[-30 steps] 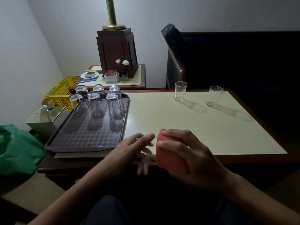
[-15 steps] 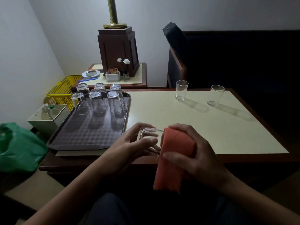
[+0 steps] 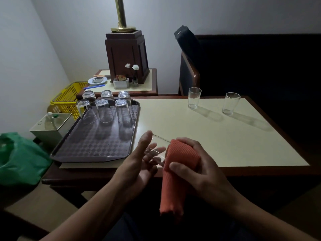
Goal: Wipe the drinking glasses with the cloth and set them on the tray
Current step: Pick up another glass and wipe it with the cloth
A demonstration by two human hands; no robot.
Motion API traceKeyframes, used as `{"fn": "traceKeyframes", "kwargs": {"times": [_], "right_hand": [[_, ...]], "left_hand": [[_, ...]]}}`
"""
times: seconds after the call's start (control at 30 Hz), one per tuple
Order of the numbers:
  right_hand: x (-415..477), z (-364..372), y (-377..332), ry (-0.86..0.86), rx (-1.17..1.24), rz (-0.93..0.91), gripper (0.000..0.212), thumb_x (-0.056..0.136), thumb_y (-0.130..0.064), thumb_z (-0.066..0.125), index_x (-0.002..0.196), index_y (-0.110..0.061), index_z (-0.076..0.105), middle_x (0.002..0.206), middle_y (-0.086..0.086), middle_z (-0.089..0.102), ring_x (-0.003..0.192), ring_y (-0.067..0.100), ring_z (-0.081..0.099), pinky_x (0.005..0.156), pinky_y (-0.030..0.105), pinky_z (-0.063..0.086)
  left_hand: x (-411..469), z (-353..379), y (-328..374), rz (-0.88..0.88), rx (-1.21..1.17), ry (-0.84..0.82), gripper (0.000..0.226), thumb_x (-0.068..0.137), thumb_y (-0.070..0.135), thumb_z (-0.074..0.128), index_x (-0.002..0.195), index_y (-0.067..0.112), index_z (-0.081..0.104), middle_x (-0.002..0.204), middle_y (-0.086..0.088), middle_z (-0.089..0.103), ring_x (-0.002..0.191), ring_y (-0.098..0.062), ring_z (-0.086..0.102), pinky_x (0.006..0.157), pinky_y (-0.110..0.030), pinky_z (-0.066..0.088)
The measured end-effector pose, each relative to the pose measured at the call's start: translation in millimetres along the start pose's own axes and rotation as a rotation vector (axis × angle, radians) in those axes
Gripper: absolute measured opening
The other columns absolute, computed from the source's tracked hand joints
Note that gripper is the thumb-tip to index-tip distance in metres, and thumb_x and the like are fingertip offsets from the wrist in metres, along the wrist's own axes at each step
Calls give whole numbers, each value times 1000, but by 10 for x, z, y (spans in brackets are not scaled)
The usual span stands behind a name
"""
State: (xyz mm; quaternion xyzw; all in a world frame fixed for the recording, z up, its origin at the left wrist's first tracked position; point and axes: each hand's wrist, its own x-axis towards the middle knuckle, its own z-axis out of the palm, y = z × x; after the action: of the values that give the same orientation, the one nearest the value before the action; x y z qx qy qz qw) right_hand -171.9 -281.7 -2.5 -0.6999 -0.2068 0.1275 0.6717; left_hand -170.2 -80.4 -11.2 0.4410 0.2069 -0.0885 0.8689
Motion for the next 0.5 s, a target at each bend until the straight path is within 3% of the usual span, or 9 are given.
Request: {"fn": "traceKeyframes", "kwargs": {"times": [0.07, 0.1, 0.17, 0.23, 0.3, 0.37, 0.5], "right_hand": [[49, 42, 25, 24, 276, 231, 38, 91, -34, 72, 126, -17, 70, 113, 6, 79, 106, 21, 77, 89, 35, 63], [79, 43, 36, 75, 353, 313, 36, 95, -35, 69, 122, -12, 73, 115, 11, 80, 108, 25, 76, 92, 40, 62], [152, -5, 39, 191, 491, 419, 34, 102, -33, 61, 121, -7, 73, 117, 17, 79, 104, 28, 78, 84, 38, 64], [224, -105, 23, 295, 621, 458, 39, 103, -35, 59, 123, -4, 71, 115, 18, 79, 97, 26, 79, 72, 35, 66], [276, -222, -6, 358, 690, 432, 43, 103, -39, 58, 127, -5, 70, 117, 18, 79, 98, 27, 80, 68, 39, 66], [301, -323, -52, 381, 688, 384, 43, 105, -43, 53, 128, -9, 69, 117, 16, 79, 100, 28, 80, 70, 44, 66], [306, -485, -134, 396, 608, 299, 45, 110, -43, 45, 130, -9, 67, 119, 15, 79, 106, 31, 78, 80, 50, 65]], "left_hand": [[-11, 18, 37, 10, 44, -14, 99, 68, 78, 75, 141, 15, 55, 134, -12, 68, 134, -37, 57, 112, -52, 46], [-9, 17, 54, -1, 63, -6, 91, 78, 81, 63, 143, 17, 54, 138, -12, 64, 133, -36, 57, 106, -52, 51], [-24, 25, 82, -58, 23, 44, 82, 89, 78, 47, 143, 15, 49, 137, -16, 61, 124, -35, 61, 88, -50, 59], [-61, 24, 101, -134, -86, 53, 80, 93, 66, 58, 140, 3, 43, 134, -25, 59, 119, -40, 63, 79, -52, 59], [-94, -21, 101, -165, -94, -5, 79, 81, 42, 78, 139, 0, 44, 131, -29, 58, 120, -44, 64, 78, -52, 60], [-104, -53, 100, -153, 51, -99, 72, 74, 29, 76, 137, 2, 52, 131, -28, 62, 113, -40, 69, 77, -47, 63], [-88, -57, 136, -60, 293, -206, 69, 75, 20, 74, 135, -7, 52, 123, -29, 64, 78, -25, 66, 66, -33, 59]]}}
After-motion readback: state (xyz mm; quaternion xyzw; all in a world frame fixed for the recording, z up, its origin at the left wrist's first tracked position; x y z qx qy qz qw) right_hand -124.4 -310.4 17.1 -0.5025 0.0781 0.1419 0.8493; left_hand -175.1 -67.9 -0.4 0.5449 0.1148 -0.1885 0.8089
